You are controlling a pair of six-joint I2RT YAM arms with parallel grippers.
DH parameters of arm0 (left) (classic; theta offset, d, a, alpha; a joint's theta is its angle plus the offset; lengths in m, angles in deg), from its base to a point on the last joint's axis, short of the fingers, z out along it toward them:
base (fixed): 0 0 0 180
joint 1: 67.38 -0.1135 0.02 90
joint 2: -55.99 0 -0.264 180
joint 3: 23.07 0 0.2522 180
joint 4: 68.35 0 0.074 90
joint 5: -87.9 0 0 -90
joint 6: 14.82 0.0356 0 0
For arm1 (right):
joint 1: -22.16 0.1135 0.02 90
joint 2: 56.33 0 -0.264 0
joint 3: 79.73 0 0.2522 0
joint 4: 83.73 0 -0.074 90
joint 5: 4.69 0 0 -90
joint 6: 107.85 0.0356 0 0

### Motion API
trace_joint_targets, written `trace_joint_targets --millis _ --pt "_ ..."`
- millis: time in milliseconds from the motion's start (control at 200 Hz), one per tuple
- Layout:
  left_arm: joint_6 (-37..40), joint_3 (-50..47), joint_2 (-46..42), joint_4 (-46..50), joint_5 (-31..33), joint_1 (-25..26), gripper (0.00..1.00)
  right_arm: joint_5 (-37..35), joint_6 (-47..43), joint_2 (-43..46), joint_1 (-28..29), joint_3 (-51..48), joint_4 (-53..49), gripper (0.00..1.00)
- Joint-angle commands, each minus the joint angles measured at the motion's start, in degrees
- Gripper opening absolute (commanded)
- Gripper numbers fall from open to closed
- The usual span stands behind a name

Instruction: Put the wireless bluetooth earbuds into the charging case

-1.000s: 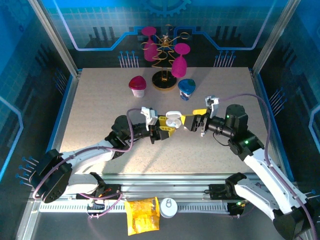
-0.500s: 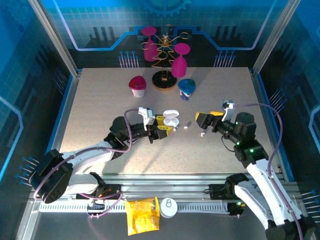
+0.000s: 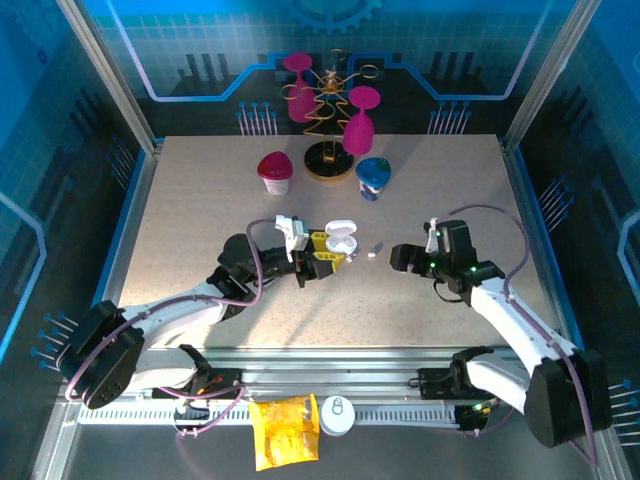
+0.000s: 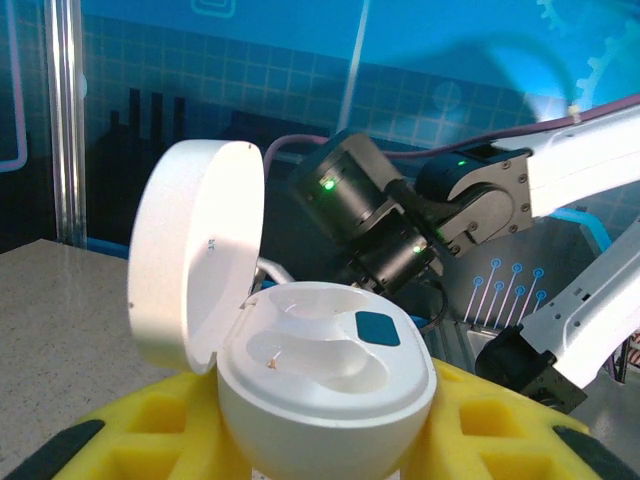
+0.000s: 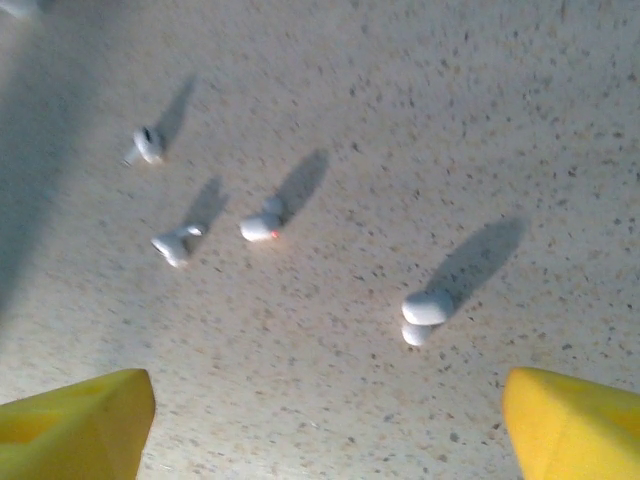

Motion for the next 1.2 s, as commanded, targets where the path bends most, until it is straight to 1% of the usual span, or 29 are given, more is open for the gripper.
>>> trace_joint_targets --millis 0,35,135,270,325,475,876,1096,1196 --pt "0.13 -0.18 -0.21 -2.44 -0.12 -0.47 0.26 -0.2 -1.24 -3.43 0.81 -0.41 2.17 0.78" --pt "0.07 -0.26 -0.14 -2.54 -0.08 -0.55 0.26 -0.08 -1.29 -5.18 1.01 -0.23 2.93 0.72" --pt "-0.02 -0.27 -0.03 -2.66 -0.18 -0.51 0.26 -0.91 -0.65 -9.57 1.19 0.95 3.34 0.65" --pt "0.06 -0.44 -0.2 -2.53 -0.1 -0.55 0.26 -3.33 4.03 -14.48 1.1 2.79 2.04 0.6" --pt "0.09 -0.51 -0.25 -2.4 -0.05 -0.51 0.26 -4.49 6.57 -15.54 1.19 2.94 1.94 0.57" --pt "0.32 -0.53 -0.12 -2.38 -0.05 -0.51 0.26 -4.38 9.25 -17.49 1.27 2.5 4.4 0.51" --pt "0.64 -0.79 -0.88 -1.83 0.06 -0.54 0.26 -5.08 5.35 -23.17 2.84 6.2 5.71 0.42" --pt "1.32 -0.97 -1.96 -0.22 0.32 -0.52 0.26 -4.85 3.6 -26.43 3.57 8.49 5.85 0.41" --pt "1.48 -0.88 -2.23 0.28 0.36 -0.52 0.26 -6.17 2.77 -26.75 3.82 9.57 4.15 0.41"
